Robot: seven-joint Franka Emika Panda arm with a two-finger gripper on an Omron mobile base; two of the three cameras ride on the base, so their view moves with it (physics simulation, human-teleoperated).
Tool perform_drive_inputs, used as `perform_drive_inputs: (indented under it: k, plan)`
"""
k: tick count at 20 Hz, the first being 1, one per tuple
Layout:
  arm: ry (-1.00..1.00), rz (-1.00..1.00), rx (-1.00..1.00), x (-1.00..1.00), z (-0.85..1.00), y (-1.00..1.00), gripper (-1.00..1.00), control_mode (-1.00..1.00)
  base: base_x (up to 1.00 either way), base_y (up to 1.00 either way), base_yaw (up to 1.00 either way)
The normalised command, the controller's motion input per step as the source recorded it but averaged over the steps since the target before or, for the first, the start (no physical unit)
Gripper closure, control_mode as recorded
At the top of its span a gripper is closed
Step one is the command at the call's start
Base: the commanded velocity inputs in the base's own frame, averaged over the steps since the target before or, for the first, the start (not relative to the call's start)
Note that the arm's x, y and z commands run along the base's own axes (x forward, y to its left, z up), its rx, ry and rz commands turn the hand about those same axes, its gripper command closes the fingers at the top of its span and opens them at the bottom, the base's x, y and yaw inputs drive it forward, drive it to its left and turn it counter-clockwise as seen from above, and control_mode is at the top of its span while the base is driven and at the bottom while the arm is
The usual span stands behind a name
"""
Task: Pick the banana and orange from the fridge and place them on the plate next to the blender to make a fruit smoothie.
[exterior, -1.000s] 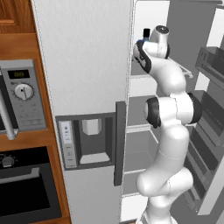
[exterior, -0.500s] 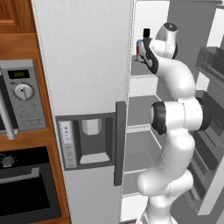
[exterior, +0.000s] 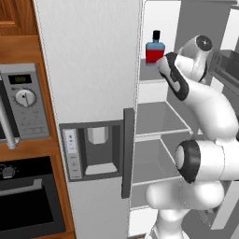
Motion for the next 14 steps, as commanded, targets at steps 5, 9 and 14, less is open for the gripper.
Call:
perform_drive_inputs:
  k: [5,9,14]
  plan:
    - [0.04,0.02,-0.03,-1.00,0.10,0.25,1.00,-1.00,0.00,0.00,0.00]
    - [0.23,0.02,0.00,-1.00,0.00,0.05,1.00,-1.00,0.00,0.00,0.00]
    - [0.23,0.03,0.00,-1.00,-0.35,0.00,1.00,-1.00,0.00,0.00,0.00]
